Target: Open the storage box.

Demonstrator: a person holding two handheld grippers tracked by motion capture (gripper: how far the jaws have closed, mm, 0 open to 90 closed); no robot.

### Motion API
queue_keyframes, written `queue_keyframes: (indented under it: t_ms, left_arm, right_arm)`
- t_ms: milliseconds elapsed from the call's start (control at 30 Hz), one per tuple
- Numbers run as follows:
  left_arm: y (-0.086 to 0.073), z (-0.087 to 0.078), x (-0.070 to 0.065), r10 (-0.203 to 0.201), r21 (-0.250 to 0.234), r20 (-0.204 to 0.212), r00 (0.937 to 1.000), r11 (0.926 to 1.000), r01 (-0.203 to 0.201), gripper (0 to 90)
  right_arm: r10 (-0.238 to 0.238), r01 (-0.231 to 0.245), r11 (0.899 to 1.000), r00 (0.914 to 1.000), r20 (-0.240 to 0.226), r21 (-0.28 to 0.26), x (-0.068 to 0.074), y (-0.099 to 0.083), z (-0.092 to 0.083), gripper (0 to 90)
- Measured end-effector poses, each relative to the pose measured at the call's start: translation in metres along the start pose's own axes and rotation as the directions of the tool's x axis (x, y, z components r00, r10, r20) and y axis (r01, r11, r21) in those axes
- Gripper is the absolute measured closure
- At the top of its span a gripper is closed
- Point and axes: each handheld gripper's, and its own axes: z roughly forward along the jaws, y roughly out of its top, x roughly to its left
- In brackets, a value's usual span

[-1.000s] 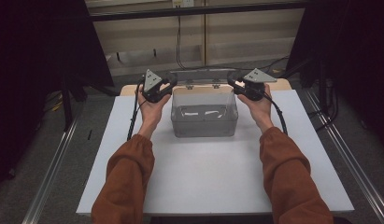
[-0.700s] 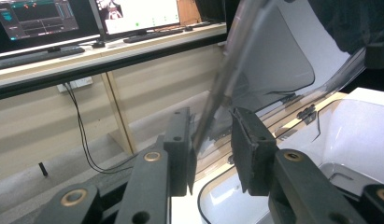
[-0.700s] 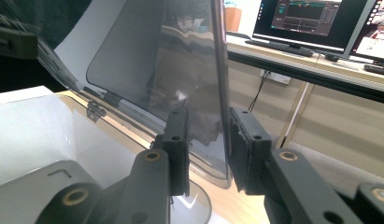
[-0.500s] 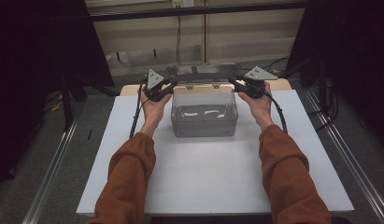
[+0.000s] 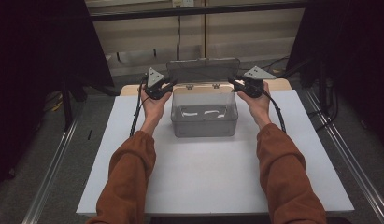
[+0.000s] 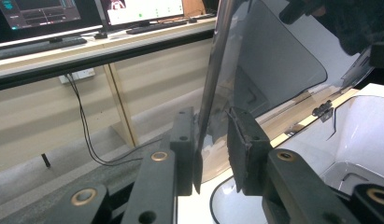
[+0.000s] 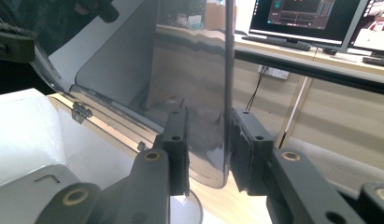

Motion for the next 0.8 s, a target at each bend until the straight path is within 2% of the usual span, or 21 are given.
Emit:
queue_keyframes:
  t_ms: [100,267,300,567,767,800]
  left_arm:
    - [0.0,0.0,0.002,0.005,0.004,0.004,1.0,1.0,-0.005,74.0]
    - [-0.002,0.004,0.002,-0.021,-0.001,0.001,0.9998,0.9998,0.021,74.3]
    - [-0.002,0.005,0.004,-0.003,0.014,0.003,1.0,0.9999,0.003,74.3]
    - [-0.007,0.011,0.006,-0.036,0.034,0.01,0.9993,0.9988,0.035,74.0]
    - [-0.008,0.014,0.008,-0.043,0.051,0.003,0.9991,0.9978,0.043,73.9]
    - [-0.007,0.015,0.008,-0.033,0.063,0.001,0.9994,0.9974,0.033,73.9]
  right_arm:
    - [0.013,-0.013,1.0,0.9999,-0.004,-0.001,-0.001,-0.002,0.003,67.9]
    - [0.028,-0.028,1.0,0.9996,-0.003,0.005,-0.002,-0.001,0.005,68.0]
    - [0.029,-0.029,1.0,0.9996,-0.003,0.006,-0.002,-0.001,0.005,68.2]
    - [0.03,-0.03,0.999,0.9995,0.003,0.03,-0.004,-0.005,0.012,68.6]
    - [0.052,-0.052,0.998,0.9986,0.01,0.024,-0.004,-0.006,0.015,69.2]
    - [0.054,-0.054,0.998,0.9985,0.011,0.024,-0.004,-0.005,0.015,69.3]
